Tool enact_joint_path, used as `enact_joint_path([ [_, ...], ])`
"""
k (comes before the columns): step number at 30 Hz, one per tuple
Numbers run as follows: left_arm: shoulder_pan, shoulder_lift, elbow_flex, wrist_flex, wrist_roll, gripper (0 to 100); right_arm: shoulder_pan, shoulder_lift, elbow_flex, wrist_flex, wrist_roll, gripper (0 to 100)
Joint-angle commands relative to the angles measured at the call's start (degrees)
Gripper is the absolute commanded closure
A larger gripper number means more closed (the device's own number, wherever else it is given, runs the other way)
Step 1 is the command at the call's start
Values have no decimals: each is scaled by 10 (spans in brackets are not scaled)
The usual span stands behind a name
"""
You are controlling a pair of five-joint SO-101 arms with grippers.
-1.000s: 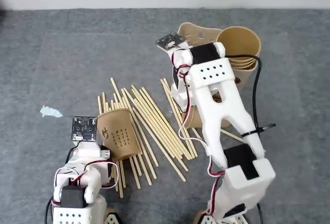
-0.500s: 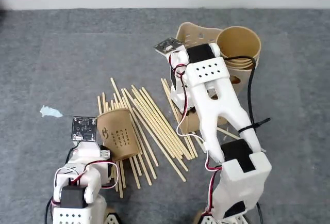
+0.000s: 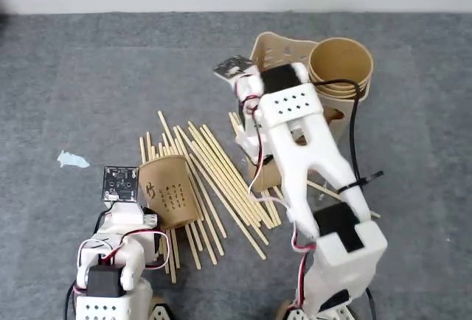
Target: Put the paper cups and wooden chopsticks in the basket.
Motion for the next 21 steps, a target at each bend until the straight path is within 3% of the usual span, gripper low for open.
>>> enact_joint_path([
  [1,3,-10,-5,-3,4,986,-22,-71,-3,23,-5,895],
  [4,3,-10,-5,-3,4,986,-36,-92,5,23,-4,847],
  [21,3,-10,-5,-3,4,986,-110,-84,47,-31,-3,843],
])
